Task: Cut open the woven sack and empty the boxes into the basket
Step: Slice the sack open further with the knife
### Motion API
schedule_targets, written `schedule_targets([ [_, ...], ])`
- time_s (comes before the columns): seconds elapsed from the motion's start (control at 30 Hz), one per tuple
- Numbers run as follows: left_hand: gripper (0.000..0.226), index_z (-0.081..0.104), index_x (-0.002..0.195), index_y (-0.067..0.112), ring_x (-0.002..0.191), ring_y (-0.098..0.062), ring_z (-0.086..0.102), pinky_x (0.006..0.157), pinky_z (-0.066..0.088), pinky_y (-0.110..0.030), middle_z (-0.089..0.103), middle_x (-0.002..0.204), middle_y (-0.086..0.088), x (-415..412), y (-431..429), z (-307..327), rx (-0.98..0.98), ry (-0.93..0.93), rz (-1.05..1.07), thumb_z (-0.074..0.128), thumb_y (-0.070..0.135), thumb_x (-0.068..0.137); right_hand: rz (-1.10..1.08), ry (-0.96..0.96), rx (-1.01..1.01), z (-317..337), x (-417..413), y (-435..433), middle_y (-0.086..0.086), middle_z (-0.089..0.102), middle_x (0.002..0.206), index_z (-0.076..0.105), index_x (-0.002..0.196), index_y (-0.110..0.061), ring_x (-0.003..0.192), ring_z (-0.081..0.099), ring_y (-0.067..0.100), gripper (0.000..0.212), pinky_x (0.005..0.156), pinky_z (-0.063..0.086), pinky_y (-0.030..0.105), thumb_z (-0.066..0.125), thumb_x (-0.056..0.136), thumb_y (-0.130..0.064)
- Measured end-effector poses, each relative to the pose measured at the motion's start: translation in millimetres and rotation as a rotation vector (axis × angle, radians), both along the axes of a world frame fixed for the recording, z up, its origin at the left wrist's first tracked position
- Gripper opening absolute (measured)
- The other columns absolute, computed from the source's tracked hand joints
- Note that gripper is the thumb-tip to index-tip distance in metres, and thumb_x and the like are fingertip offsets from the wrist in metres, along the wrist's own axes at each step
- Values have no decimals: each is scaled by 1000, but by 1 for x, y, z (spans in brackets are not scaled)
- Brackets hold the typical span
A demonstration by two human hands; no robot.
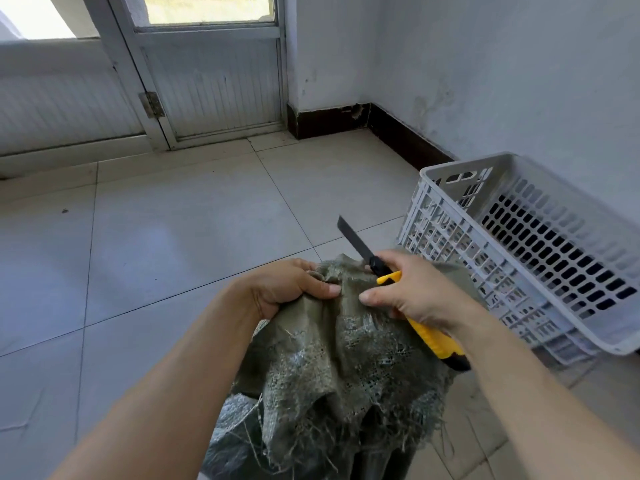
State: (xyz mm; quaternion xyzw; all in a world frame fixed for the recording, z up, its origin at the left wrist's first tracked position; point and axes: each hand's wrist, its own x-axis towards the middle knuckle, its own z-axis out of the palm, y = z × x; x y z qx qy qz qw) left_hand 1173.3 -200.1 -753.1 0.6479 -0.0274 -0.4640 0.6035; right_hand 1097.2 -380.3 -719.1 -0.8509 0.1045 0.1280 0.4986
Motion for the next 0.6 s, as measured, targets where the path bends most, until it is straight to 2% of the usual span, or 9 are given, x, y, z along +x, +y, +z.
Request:
schedule_targets([
  [0.07, 12, 69, 86, 3, 59, -22, 70, 58, 60, -33, 72, 71, -12, 0, 3, -1, -6, 11, -26, 59, -2, 84, 5, 65, 26, -1, 1, -4, 3, 63, 79, 63, 100, -15, 54, 54, 10, 26, 48, 48, 19, 73, 78, -5],
  [0.13, 17, 66, 97, 1, 64, -23, 70, 63, 60, -34, 72, 77, -13, 0, 4, -2, -9, -1, -72, 64, 2, 80, -7, 93, 43, 0, 2, -9, 3, 61, 67, 64, 96, -11, 48, 53, 8, 22, 45, 46, 16, 73, 78, -3],
  [0.2, 23, 68, 96, 1, 69, -25, 71, 66, 59, -35, 73, 82, -14, -1, 4, -1, -7, -11, -122, 70, 7, 73, -21, 89, 44, 2, 3, -12, 1, 61, 62, 64, 93, -10, 43, 52, 6, 20, 44, 45, 15, 73, 77, -2],
  [0.3, 13, 72, 85, 4, 68, -24, 71, 67, 60, -36, 74, 78, -13, -3, 0, 1, 31, -54, -136, 73, 3, 72, -31, 88, 61, 4, 4, -15, 0, 60, 59, 65, 91, -9, 38, 51, 3, 19, 42, 44, 15, 72, 77, 1],
  [0.4, 7, 70, 82, 2, 63, -25, 70, 66, 60, -37, 73, 74, -15, -2, -1, 1, 36, -24, -91, 68, 0, 76, -51, 82, 25, 2, 5, -15, 1, 59, 59, 65, 91, -8, 39, 49, 4, 18, 42, 43, 15, 72, 77, 2],
  [0.47, 4, 70, 80, 1, 62, -25, 70, 67, 60, -38, 73, 73, -15, -2, -1, 3, 50, -5, -65, 67, 1, 77, -78, 39, 5, 0, 6, -12, 4, 61, 68, 63, 90, -11, 44, 53, 5, 18, 46, 47, 18, 72, 78, -1],
  [0.53, 5, 69, 74, 1, 59, -23, 69, 64, 60, -35, 72, 69, -14, -1, 0, 5, 52, -11, -10, 67, 3, 78, -71, -63, -118, 1, 6, -11, 0, 61, 89, 59, 96, -17, 68, 58, 8, 27, 64, 51, 27, 77, 77, -24],
  [0.6, 10, 67, 69, 1, 54, -20, 67, 60, 59, -30, 70, 64, -11, 1, 1, 5, 39, -11, 70, 67, 4, 79, -17, -118, -278, 9, 3, -12, -8, 55, 96, 51, 102, -23, 83, 52, 8, 54, 73, 44, 31, 65, 69, -64],
])
